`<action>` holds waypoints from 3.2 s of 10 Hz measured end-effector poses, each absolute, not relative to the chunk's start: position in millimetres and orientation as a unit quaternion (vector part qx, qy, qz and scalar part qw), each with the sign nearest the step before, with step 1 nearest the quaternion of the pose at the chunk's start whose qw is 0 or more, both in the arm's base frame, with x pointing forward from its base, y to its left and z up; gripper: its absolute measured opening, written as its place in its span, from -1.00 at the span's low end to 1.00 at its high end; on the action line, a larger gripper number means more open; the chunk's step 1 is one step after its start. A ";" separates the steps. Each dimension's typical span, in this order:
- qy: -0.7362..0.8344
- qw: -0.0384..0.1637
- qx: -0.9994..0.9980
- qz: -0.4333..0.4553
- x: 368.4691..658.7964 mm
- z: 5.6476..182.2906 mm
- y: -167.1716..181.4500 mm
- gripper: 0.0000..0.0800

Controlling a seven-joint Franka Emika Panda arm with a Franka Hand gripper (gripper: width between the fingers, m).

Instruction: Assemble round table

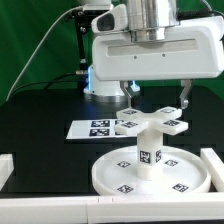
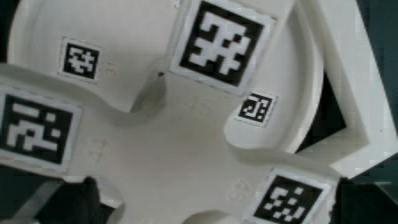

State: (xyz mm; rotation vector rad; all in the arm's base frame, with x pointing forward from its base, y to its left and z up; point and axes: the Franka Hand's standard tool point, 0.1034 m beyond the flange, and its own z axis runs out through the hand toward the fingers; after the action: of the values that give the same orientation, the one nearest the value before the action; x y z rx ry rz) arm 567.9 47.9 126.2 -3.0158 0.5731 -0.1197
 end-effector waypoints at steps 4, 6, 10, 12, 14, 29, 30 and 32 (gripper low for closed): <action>-0.062 -0.023 -0.998 -0.012 569.7 117.7 40.7 0.62; -0.032 -0.020 -0.999 -0.008 568.0 117.0 41.5 0.62; 0.041 -0.006 -0.999 0.002 565.7 115.6 31.5 0.62; 0.038 -0.006 -0.999 0.003 564.8 112.0 37.0 0.62; 0.039 -0.007 -0.999 0.007 563.0 107.1 40.5 0.62; 0.559 0.012 -0.829 -0.006 562.5 99.2 41.2 0.11; 0.577 0.013 -0.816 -0.005 562.5 99.2 41.2 0.11; 0.614 0.015 -0.789 -0.004 562.6 99.1 41.1 0.11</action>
Offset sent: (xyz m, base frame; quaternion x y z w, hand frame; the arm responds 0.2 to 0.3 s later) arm 0.0000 0.0000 0.0000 0.0000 0.0000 -0.1296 0.9916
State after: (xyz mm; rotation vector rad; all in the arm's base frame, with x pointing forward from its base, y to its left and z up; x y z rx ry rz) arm 562.6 41.1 99.1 -2.4561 1.9113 -0.0110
